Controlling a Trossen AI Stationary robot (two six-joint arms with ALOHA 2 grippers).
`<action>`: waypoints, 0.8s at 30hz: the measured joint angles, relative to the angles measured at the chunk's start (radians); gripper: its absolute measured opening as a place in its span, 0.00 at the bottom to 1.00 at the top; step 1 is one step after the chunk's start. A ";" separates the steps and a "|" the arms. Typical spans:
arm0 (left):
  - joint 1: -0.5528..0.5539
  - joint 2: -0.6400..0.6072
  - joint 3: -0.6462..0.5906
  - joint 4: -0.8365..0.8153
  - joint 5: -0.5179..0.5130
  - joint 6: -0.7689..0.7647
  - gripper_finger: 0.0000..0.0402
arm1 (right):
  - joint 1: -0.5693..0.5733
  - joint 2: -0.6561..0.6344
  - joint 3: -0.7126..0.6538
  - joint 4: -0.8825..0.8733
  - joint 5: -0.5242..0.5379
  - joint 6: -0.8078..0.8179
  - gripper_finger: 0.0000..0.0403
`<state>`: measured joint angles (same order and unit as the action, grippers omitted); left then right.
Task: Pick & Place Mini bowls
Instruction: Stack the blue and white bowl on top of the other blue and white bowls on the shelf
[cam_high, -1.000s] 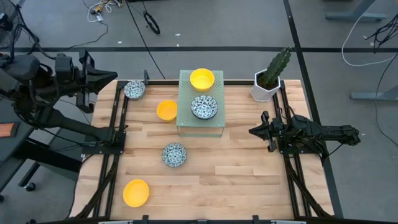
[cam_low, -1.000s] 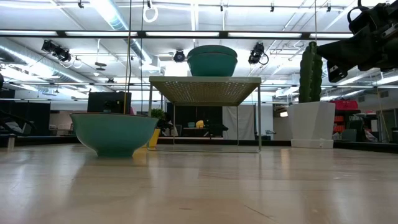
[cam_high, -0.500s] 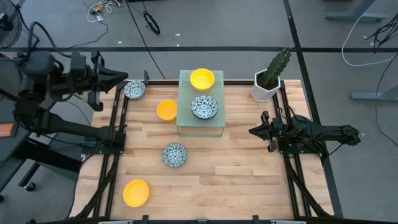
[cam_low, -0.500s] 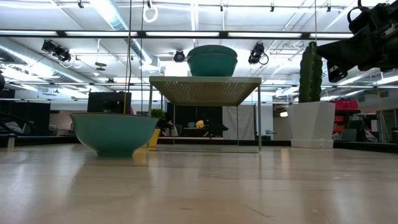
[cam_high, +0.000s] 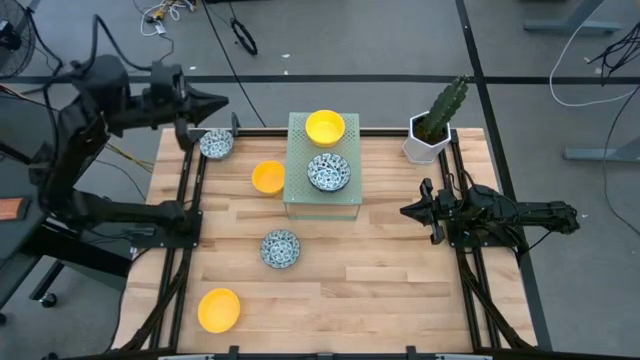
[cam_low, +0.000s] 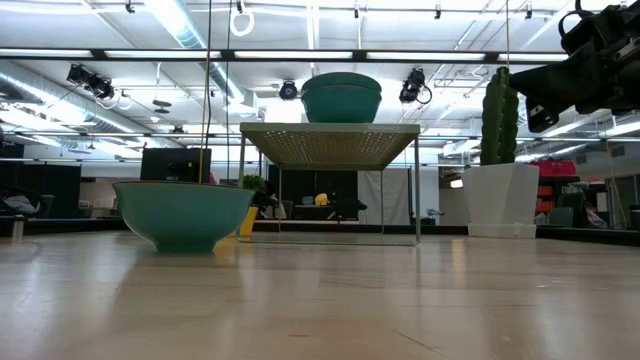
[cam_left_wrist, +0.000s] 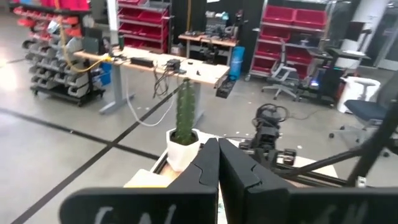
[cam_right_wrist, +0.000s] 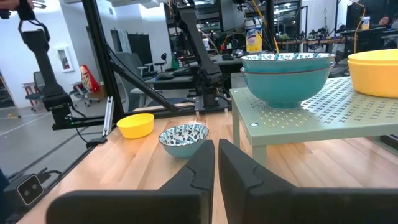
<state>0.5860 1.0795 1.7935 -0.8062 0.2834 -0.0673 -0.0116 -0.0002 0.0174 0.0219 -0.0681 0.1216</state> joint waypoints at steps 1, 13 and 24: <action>0.026 0.008 0.000 0.000 0.016 0.000 0.00 | 0.000 0.000 0.000 0.000 0.000 0.000 0.07; 0.280 0.084 0.000 -0.002 0.172 0.001 0.00 | 0.000 0.000 0.000 0.000 0.000 0.000 0.07; 0.332 0.144 0.000 -0.116 0.137 0.021 0.00 | 0.000 0.000 0.000 0.000 0.000 0.000 0.07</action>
<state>0.9179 1.2235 1.7939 -0.9225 0.4208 -0.0459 -0.0113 -0.0002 0.0174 0.0219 -0.0682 0.1218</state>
